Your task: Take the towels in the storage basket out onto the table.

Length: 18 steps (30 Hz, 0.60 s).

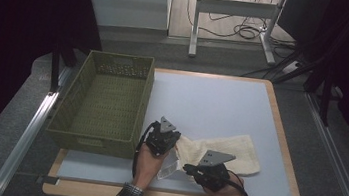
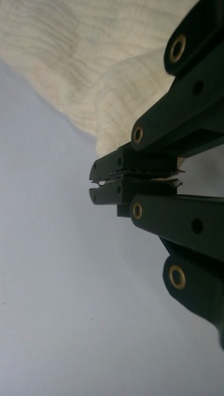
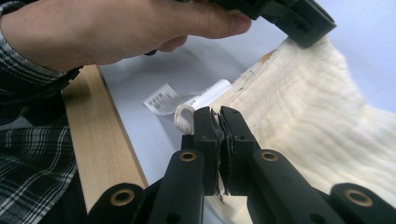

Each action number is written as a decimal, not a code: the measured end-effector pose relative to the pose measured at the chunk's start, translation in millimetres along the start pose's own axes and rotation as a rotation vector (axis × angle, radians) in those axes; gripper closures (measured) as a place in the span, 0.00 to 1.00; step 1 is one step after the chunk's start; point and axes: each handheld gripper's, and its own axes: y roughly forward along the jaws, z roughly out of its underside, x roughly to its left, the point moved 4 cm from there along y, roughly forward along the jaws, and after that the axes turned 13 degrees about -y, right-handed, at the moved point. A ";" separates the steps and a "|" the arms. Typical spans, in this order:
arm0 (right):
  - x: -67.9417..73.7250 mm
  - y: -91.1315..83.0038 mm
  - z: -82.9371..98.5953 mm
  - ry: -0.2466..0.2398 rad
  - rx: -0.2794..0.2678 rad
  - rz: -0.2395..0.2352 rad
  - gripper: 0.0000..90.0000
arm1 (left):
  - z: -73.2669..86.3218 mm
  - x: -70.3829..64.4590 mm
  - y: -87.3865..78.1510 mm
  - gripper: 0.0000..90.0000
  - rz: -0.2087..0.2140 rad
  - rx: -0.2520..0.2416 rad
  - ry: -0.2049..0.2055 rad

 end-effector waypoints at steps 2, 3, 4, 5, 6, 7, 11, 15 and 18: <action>-5.3 -9.9 1.2 0.008 -0.013 0.018 0.96 | -8.0 -7.3 1.0 0.97 0.009 -0.004 0.016; -6.7 -13.4 1.8 0.013 -0.016 0.023 0.96 | -10.7 -10.1 1.7 0.97 0.014 -0.006 0.019; -6.7 -13.4 1.8 0.013 -0.016 0.023 0.96 | -10.7 -10.1 1.7 0.97 0.014 -0.006 0.019; -9.5 -19.6 4.1 0.022 -0.021 0.035 0.96 | -16.2 -16.7 3.8 0.97 0.023 -0.010 0.033; -10.6 -22.7 5.5 0.028 -0.023 0.040 0.96 | -18.7 -20.4 5.1 0.97 0.025 -0.009 0.043; -11.8 -25.9 7.0 0.032 -0.026 0.045 0.96 | -21.4 -24.1 6.5 0.97 0.030 -0.009 0.051; -16.9 -38.6 13.7 0.054 -0.035 0.072 0.96 | -31.3 -37.3 13.6 0.97 0.047 -0.006 0.081; -23.8 -51.7 21.1 0.077 -0.043 0.103 0.96 | -40.2 -49.6 22.4 0.97 0.071 -0.002 0.102; -31.0 -61.3 28.4 0.093 -0.039 0.129 0.96 | -46.7 -58.6 31.0 0.97 0.088 -0.002 0.117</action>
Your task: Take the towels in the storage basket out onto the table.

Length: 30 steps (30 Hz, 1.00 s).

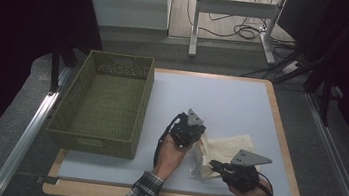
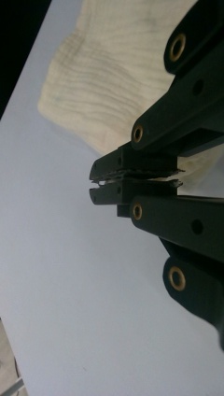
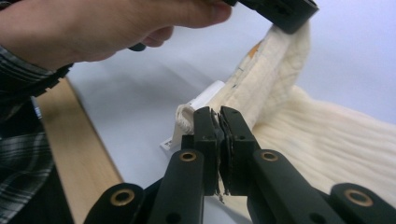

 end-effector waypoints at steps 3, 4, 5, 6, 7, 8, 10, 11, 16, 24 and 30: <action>-10.2 -8.0 7.7 0.026 0.002 0.028 0.96 | -6.9 -7.7 11.2 0.97 0.013 0.001 0.019; -13.4 -10.5 10.3 0.033 0.002 0.037 0.96 | -9.2 -10.4 15.0 0.97 0.022 0.000 0.023; -16.3 -13.0 12.9 0.038 0.004 0.044 0.96 | -9.2 -10.4 15.0 0.97 0.022 0.000 0.023; -19.1 -15.3 15.5 0.044 0.006 0.052 0.96 | -13.5 -15.9 22.9 0.97 0.029 0.007 0.037; -21.6 -17.7 17.9 0.051 0.008 0.059 0.96 | -15.7 -18.8 26.6 0.97 0.031 0.009 0.044; -23.8 -20.1 20.1 0.060 0.009 0.066 0.96 | -17.8 -21.9 30.2 0.97 0.035 0.011 0.051; -28.0 -25.0 24.0 0.070 0.007 0.079 0.96 | -22.2 -28.3 36.7 0.97 0.043 0.011 0.061; -30.0 -27.6 25.9 0.073 0.009 0.086 0.96 | -24.3 -31.7 39.9 0.97 0.045 0.012 0.066; -40.4 -40.9 35.7 0.096 0.013 0.122 0.96 | -34.0 -46.7 53.7 0.97 0.059 0.014 0.100; -54.9 -57.0 48.7 0.134 0.014 0.163 0.96 | -42.1 -64.3 77.2 0.97 0.072 0.042 0.124; -62.3 -59.3 62.2 0.159 0.039 0.180 0.96 | -41.1 -72.2 95.1 0.96 0.068 0.065 0.135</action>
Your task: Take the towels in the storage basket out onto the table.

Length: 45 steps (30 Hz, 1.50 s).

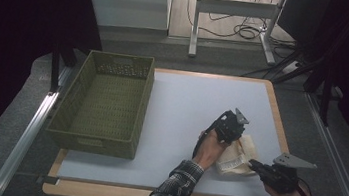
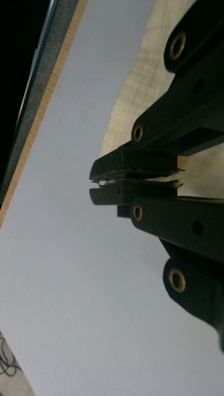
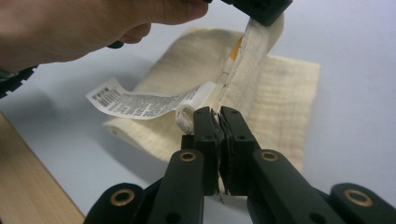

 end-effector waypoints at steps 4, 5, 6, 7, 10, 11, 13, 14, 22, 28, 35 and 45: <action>-5.4 1.2 7.0 0.021 0.011 0.007 0.96 | -1.2 -4.2 8.3 0.96 -0.003 0.005 0.003; -6.6 1.9 8.6 0.025 0.013 0.009 0.96 | -1.0 -4.6 10.8 0.96 -0.004 0.011 0.000; -8.2 2.7 10.5 0.027 0.019 0.015 0.96 | -0.5 -4.7 12.7 0.95 -0.002 0.017 0.002; -9.4 3.6 12.5 0.034 0.024 0.015 0.96 | -0.1 -4.5 13.5 0.92 -0.001 0.019 0.004; -13.3 7.5 18.8 0.051 0.031 0.021 0.95 | -1.0 -4.8 11.0 0.77 0.007 -0.005 -0.009; -13.3 7.5 18.8 0.051 0.031 0.021 0.95 | -1.0 -4.8 11.0 0.71 0.007 -0.005 -0.009; -15.1 10.2 23.5 0.066 0.038 0.023 0.95 | -2.2 -4.0 6.8 0.65 0.001 -0.020 -0.009; -15.5 10.1 24.3 0.067 0.042 0.027 0.94 | -2.9 -2.0 1.8 0.61 -0.004 -0.031 -0.017; -23.4 -10.9 22.5 0.059 0.026 0.087 0.73 | 2.8 12.0 -24.3 0.47 -0.015 -0.061 -0.034; -33.6 -28.5 13.1 0.045 0.006 0.149 0.64 | 16.4 20.5 -41.4 0.41 -0.029 -0.044 -0.020; -30.5 -10.0 -2.6 0.017 -0.004 0.137 0.55 | 38.6 32.1 -41.8 0.40 -0.052 -0.007 -0.037; -40.9 9.8 15.0 0.021 0.084 0.162 0.54 | 56.5 44.3 -21.5 0.39 -0.103 0.034 -0.068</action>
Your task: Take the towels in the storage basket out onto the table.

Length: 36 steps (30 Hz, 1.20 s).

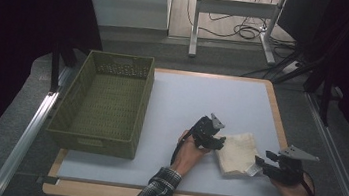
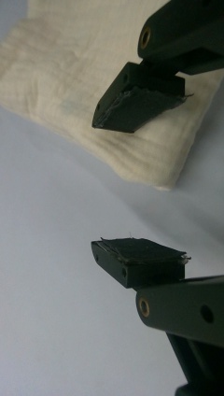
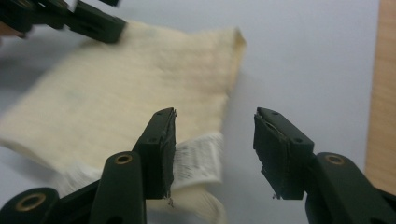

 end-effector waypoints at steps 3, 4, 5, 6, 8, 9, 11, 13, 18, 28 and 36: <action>-5.4 3.0 14.2 0.011 0.031 0.015 0.55 | 3.6 0.1 6.0 0.39 -0.012 0.016 0.009; -6.2 3.7 18.0 0.019 0.037 0.015 0.55 | 4.3 0.2 7.6 0.39 -0.014 0.019 0.010; -6.8 4.4 21.1 0.028 0.037 0.009 0.55 | 5.0 0.5 8.9 0.39 -0.014 0.022 0.011; -6.8 5.0 23.3 0.037 0.031 0.002 0.55 | 5.5 0.7 9.7 0.39 -0.010 0.025 0.005; -6.4 5.5 24.7 0.049 0.023 -0.006 0.55 | 5.0 1.4 10.1 0.38 -0.006 0.025 -0.003; -6.1 5.1 24.2 0.051 0.023 -0.005 0.55 | 4.4 1.1 8.8 0.38 -0.006 0.020 -0.001; -3.5 3.3 21.3 0.057 0.013 -0.025 0.55 | 3.5 1.1 6.1 0.38 -0.005 0.012 -0.001; -1.3 2.5 19.6 0.061 0.005 -0.040 0.54 | 0.9 2.0 -0.5 0.38 0.010 -0.006 -0.018; 10.0 4.5 17.6 0.036 0.038 -0.081 0.54 | -1.1 10.7 -13.9 0.44 0.025 -0.017 -0.050; 19.3 6.9 19.1 0.074 0.080 -0.107 0.73 | 14.2 17.0 -1.4 0.52 0.115 0.075 -0.119; 21.5 7.4 20.1 0.133 0.059 -0.175 0.91 | 14.4 12.2 -1.2 0.86 0.212 0.110 -0.148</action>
